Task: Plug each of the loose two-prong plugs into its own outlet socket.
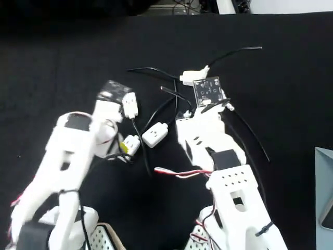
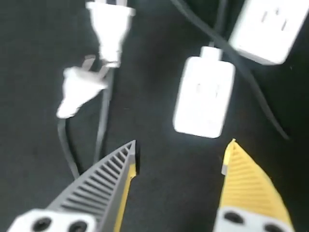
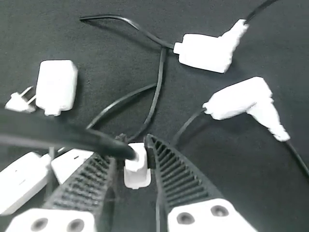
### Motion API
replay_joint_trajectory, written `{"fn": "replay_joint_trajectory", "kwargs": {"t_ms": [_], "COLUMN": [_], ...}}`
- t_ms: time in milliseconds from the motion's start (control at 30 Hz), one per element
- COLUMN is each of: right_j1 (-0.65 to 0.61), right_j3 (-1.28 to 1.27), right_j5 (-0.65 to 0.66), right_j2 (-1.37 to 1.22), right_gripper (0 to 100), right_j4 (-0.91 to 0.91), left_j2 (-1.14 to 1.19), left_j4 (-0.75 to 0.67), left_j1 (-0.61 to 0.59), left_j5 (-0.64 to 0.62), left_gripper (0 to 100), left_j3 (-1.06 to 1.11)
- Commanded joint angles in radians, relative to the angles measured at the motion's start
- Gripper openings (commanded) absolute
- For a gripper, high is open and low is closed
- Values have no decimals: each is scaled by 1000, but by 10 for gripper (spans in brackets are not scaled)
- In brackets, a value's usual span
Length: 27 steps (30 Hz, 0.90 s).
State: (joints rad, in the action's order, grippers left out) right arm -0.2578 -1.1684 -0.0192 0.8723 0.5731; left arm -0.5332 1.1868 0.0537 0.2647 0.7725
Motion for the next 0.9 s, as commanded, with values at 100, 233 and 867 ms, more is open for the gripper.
{"fn": "replay_joint_trajectory", "kwargs": {"t_ms": [100, 233, 867], "right_j1": [-170, -296, -600], "right_j3": [8, 10, 51], "right_j5": [8, 66, 164], "right_j2": [16, 16, -329], "right_gripper": [12, 12, 12], "right_j4": [5, 37, -203], "left_j2": [-313, -450, -611], "left_j4": [-8, -51, -238], "left_j1": [-228, -394, -595], "left_j5": [-101, -104, -103], "left_gripper": [285, 285, 285], "left_j3": [154, 283, 567]}}
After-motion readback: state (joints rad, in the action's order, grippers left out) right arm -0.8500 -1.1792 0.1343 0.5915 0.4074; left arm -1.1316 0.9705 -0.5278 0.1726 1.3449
